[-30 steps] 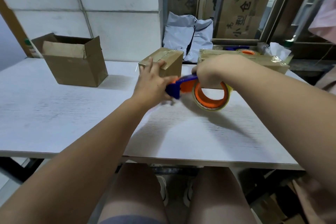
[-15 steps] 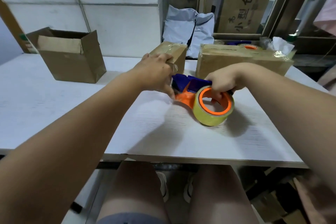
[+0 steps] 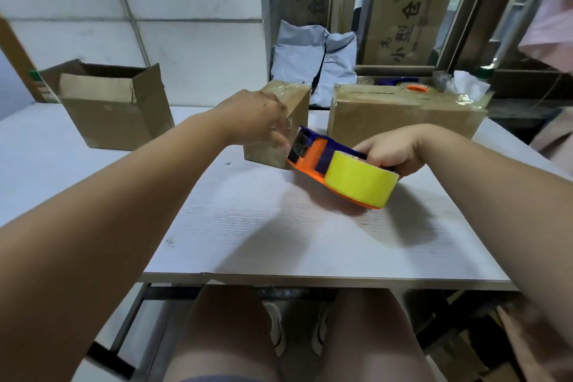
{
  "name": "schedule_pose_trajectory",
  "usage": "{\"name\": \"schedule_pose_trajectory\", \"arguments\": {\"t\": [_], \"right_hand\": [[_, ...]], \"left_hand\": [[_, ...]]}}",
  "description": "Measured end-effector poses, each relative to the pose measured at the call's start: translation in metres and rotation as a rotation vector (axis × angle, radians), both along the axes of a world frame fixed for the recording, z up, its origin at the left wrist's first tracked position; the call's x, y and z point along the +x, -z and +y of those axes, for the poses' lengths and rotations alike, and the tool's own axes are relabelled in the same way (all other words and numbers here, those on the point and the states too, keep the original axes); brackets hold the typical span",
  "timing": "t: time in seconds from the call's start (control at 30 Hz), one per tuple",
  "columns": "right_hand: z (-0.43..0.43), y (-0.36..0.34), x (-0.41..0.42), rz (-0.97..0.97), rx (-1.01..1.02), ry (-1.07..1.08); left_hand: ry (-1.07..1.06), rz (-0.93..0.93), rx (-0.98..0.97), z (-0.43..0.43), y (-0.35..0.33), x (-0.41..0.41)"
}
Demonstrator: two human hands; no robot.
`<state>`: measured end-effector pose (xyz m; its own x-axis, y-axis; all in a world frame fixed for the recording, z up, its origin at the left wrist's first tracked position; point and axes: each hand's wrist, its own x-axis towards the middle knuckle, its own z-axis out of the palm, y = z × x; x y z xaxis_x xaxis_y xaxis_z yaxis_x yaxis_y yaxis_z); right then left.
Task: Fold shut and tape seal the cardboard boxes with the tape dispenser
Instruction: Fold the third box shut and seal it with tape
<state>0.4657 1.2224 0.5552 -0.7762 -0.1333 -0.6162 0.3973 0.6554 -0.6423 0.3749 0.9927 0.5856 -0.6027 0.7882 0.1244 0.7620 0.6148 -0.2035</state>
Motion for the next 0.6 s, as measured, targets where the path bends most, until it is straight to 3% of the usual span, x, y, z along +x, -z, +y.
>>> {"name": "schedule_pose_trajectory", "arguments": {"t": [0.23,0.6], "right_hand": [[0.010,0.000,0.012,-0.054,-0.189,0.091],[0.027,0.011,0.027,-0.100,-0.322,0.233]], "left_hand": [[-0.006,-0.008,0.021,0.001,0.000,0.001],[-0.026,0.023,0.071,-0.001,0.011,0.008]]}}
